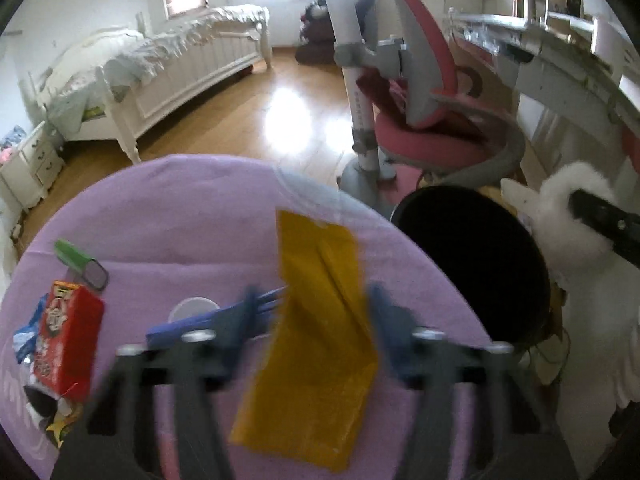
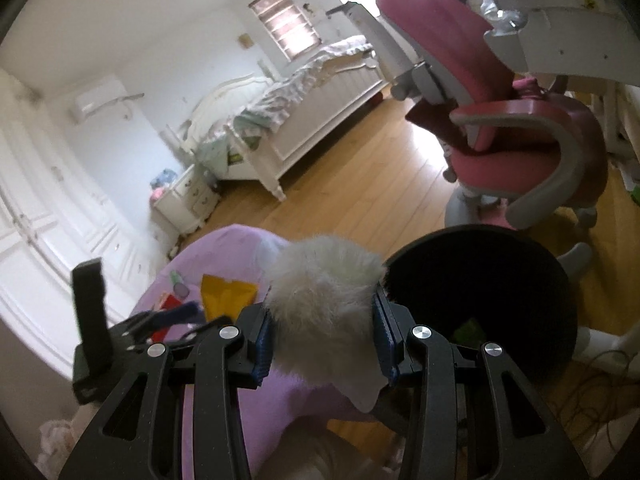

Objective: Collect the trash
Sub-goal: 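Carry the yellow wrapper and pom-pom over the bin and open both tools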

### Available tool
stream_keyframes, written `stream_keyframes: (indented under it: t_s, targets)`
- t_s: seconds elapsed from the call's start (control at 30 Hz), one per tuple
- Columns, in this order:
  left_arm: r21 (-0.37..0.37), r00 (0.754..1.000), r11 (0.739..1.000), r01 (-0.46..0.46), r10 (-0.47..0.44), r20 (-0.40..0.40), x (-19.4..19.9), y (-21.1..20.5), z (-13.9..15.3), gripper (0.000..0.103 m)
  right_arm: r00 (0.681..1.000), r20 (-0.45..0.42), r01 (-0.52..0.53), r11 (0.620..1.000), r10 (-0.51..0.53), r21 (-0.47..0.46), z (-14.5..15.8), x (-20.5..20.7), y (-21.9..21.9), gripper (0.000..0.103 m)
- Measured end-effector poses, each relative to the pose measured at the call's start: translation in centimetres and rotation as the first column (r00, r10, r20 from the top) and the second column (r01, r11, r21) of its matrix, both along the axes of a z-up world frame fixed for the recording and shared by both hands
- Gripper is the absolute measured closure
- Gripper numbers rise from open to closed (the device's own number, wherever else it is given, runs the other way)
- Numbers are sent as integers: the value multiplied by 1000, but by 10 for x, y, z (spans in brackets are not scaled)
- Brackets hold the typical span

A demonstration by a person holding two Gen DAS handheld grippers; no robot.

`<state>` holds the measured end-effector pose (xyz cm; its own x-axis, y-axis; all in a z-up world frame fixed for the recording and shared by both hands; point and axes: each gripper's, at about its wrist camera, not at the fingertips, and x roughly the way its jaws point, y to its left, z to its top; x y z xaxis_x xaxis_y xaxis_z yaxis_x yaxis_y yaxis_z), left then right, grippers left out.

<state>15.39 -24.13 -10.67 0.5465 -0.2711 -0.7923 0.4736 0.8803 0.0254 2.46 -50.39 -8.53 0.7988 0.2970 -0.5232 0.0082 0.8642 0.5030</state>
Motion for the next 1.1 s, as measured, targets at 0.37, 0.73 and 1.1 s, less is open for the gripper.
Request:
stream_keyframes:
  t_s: [0.37,0.73,1.1]
  targets:
    - [-272,997,962,26,-4,83,-22,-1,75,68,997,44,70,997,-71,13,10,-6,-14,61]
    - [-376,977,901,215,-196,88,-23,-100,74,68,963,47,266,964,-266,1,8,-16,-77,61]
    - [-369,969,899,236,-244,26,-23,-134,43,68,951,11,308,951,-308,0,-13,-17,-99,61]
